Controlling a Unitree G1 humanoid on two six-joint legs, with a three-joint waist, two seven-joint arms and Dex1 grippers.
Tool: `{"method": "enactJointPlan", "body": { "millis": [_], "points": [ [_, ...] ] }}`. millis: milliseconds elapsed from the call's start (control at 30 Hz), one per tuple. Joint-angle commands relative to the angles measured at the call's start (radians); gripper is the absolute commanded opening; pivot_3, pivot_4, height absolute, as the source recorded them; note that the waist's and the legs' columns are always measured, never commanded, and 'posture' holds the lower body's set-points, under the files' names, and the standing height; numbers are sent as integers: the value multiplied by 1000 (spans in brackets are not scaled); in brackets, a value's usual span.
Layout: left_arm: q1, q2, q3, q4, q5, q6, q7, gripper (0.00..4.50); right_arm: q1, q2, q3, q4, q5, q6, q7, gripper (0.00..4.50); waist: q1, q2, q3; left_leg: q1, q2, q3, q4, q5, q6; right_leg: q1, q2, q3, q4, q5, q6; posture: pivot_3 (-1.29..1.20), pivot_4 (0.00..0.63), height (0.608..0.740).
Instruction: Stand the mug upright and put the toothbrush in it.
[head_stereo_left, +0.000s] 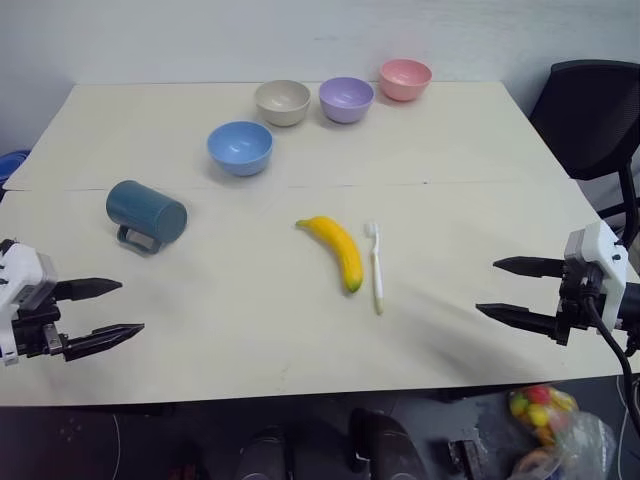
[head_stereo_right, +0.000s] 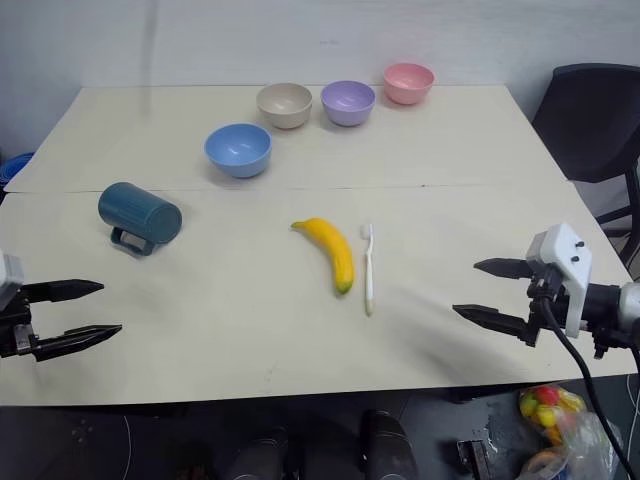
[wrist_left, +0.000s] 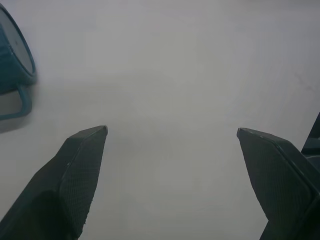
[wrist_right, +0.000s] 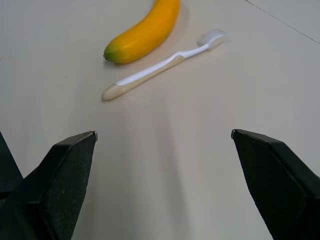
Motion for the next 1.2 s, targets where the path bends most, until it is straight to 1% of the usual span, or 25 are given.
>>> {"method": "enactJointPlan", "body": {
  "millis": [33,233,400,667,767,800,867,900,967,1033,1100,1133,1200],
  "points": [
    [19,7,15,-14,20,-40,-12,4377,-6,6,-1,-30,-4,-11,-5,4484,0,0,0,0,0,0,0,0,0,0,0,0,0,0,0,0,150,740],
    [20,-1,-4,-11,43,-60,13,4377,-13,24,10,-37,-47,-43,-34,4484,0,0,0,0,0,0,0,0,0,0,0,0,0,0,0,0,150,740],
    [1,-3,-12,-20,18,-28,24,4377,-5,32,18,-41,-62,-49,-44,4484,0,0,0,0,0,0,0,0,0,0,0,0,0,0,0,0,150,740],
    [-25,-2,-35,-46,-27,31,28,4377,-17,36,-6,-49,19,58,-62,4484,0,0,0,0,0,0,0,0,0,0,0,0,0,0,0,0,150,740],
    [-52,-11,-49,-70,-77,80,44,4377,-26,40,-2,-79,39,89,-85,4484,1,0,0,0,0,0,0,0,0,0,0,0,0,0,0,0,150,740],
    [-71,-23,-57,-89,-106,109,62,4377,-43,56,3,-100,56,104,-117,4484,0,0,0,0,0,0,0,0,0,0,0,0,0,0,0,0,150,740],
    [-108,-52,-95,-159,-161,155,105,4377,-123,118,52,-146,58,164,-269,4484,0,0,0,0,0,0,0,0,0,0,0,0,1,0,0,0,150,740],
    [-118,-59,-116,-202,-173,162,118,4377,-161,146,88,-172,42,186,-334,4484,-1,0,0,0,0,0,0,0,0,0,0,1,1,0,0,0,150,740],
    [-168,-69,-173,-283,-177,170,177,4377,-262,238,168,-226,42,271,-487,4484,-4,0,0,0,0,0,1,0,-1,0,-1,2,2,0,0,0,150,740],
    [-234,-72,-193,-327,-253,214,207,4377,-345,309,250,-265,65,348,-564,4484,-5,0,-1,1,1,0,1,0,-3,0,0,2,2,0,0,0,150,740],
    [-319,-71,-215,-342,-318,248,231,4377,-446,394,380,-247,14,402,-638,4484,-4,1,-1,0,1,0,0,1,-4,-2,0,2,4,0,-1,0,150,740],
    [-356,-66,-233,-340,-325,254,243,4377,-495,442,438,-219,-19,421,-679,4484,-5,1,-1,0,1,-1,0,1,-4,-2,1,1,4,-1,-2,0,150,740],
    [-400,-57,-260,-333,-321,253,255,4377,-559,521,508,-162,-73,427,-739,4484,-7,2,-1,-1,-4,0,0,2,-5,-2,2,1,4,-1,-2,0,150,740]
  ]
}}
